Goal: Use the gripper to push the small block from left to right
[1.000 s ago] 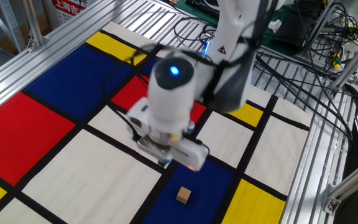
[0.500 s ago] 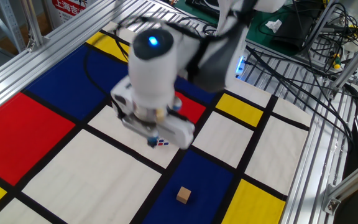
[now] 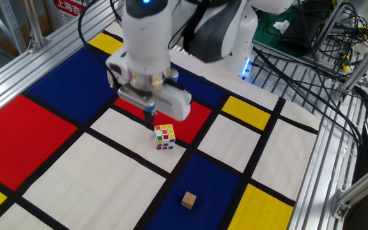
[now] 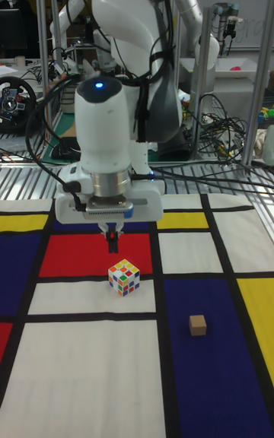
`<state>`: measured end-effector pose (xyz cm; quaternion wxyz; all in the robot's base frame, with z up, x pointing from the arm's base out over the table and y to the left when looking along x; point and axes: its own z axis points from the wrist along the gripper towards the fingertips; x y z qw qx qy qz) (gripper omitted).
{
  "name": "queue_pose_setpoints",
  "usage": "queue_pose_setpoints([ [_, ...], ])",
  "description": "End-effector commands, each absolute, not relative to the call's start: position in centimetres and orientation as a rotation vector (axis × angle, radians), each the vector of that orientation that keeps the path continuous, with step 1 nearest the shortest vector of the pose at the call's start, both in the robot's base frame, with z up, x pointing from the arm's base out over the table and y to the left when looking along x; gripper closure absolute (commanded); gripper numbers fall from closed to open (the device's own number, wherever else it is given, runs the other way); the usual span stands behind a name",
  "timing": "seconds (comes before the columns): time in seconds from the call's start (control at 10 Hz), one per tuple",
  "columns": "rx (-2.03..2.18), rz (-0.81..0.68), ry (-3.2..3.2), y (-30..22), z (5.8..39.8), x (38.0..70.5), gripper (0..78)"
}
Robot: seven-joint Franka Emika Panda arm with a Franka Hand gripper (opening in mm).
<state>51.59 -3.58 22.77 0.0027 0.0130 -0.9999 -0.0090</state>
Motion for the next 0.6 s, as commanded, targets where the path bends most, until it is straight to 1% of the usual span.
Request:
queue_pose_setpoints([
  [0.1, 0.052, -0.010, -3.152, -4.01, 23.16, 51.29, 77.6],
  [0.4, 0.071, 0.048, -3.189, -4.39, 23.21, 50.96, 77.6],
  [0.6, 0.083, 0.050, -3.188, -4.49, 23.15, 51.01, 77.6],
])
